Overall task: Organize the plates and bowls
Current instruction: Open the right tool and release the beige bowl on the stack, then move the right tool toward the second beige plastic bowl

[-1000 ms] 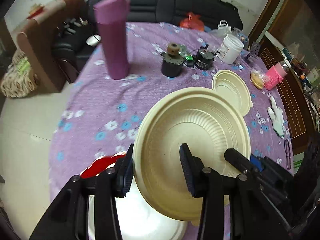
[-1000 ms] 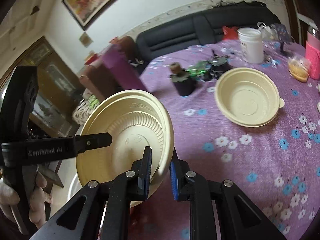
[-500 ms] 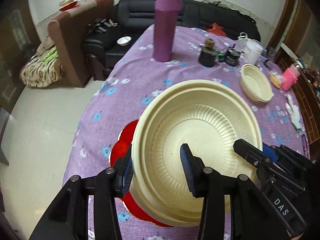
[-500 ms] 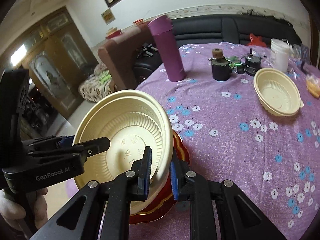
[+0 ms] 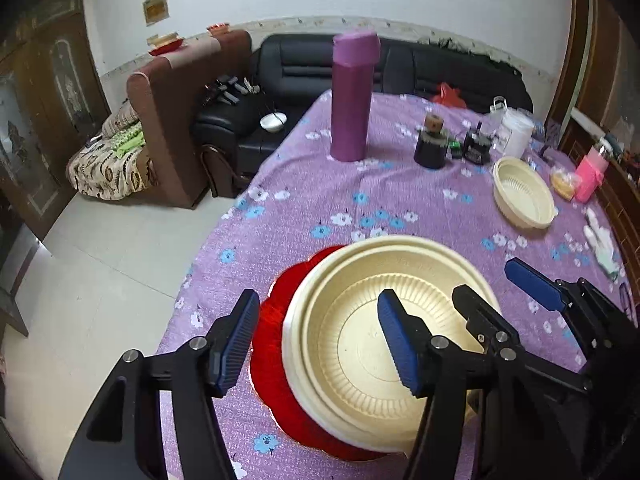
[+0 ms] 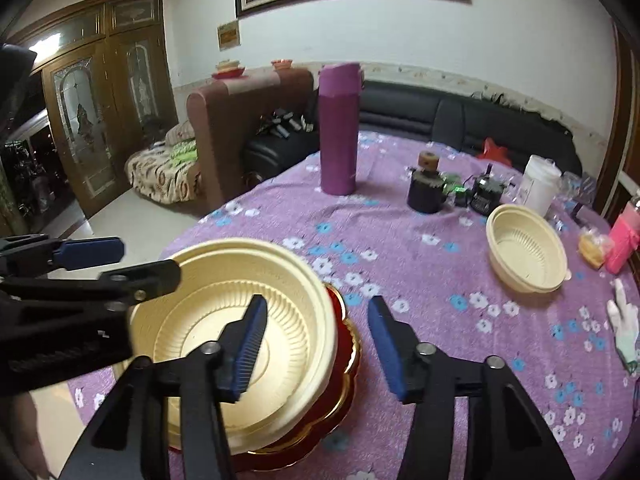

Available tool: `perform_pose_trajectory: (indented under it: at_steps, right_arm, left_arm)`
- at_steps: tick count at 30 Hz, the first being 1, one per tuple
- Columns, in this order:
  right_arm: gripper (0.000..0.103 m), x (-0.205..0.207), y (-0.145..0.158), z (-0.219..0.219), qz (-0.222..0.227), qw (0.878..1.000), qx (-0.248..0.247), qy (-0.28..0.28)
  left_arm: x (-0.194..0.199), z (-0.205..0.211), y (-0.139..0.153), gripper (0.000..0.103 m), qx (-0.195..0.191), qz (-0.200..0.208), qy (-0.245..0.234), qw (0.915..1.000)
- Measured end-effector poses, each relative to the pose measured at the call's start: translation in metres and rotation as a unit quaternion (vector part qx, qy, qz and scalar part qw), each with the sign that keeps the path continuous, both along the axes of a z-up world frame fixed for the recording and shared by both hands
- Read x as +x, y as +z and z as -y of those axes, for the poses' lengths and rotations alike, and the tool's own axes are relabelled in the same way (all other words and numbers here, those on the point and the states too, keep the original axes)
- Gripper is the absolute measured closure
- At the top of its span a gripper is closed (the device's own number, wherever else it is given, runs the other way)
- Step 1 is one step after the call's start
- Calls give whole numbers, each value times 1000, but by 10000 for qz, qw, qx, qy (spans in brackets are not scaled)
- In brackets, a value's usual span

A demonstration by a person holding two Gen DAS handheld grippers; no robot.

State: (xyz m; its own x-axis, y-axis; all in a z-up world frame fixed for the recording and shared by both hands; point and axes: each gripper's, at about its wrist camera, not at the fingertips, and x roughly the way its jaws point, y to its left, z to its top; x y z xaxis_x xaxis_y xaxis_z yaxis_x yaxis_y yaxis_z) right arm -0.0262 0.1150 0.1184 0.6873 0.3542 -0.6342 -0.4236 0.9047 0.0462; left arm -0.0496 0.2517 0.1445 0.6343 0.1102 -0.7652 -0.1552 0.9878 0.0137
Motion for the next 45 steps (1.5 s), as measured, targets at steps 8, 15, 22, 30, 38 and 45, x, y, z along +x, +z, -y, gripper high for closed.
perform_pose_trajectory:
  at_steps: [8, 15, 22, 30, 38, 45]
  right_arm:
    - [32, -9, 14, 32, 196, 9991, 297, -232]
    - [32, 2, -3, 89, -123, 9970, 365, -668]
    - [32, 20, -24, 165, -476, 9887, 527, -1322]
    - [32, 54, -44, 242, -825, 9720, 885, -2014]
    - [32, 114, -53, 294, -1023, 9503, 1567, -2490]
    - [32, 165, -61, 300, -1147, 9428, 1851, -2523]
  left_arm:
    - [-28, 37, 37, 21, -328, 754, -498, 9954]
    - [-11, 102, 35, 21, -397, 615, -1303, 9888]
    - [21, 152, 17, 21, -479, 245, -1706, 9839]
    - [94, 181, 3, 21, -834, -304, -1759, 9804]
    - [195, 200, -26, 21, -1025, -715, -1404, 9822]
    - [255, 214, -71, 21, -1071, -1171, -1107, 9811]
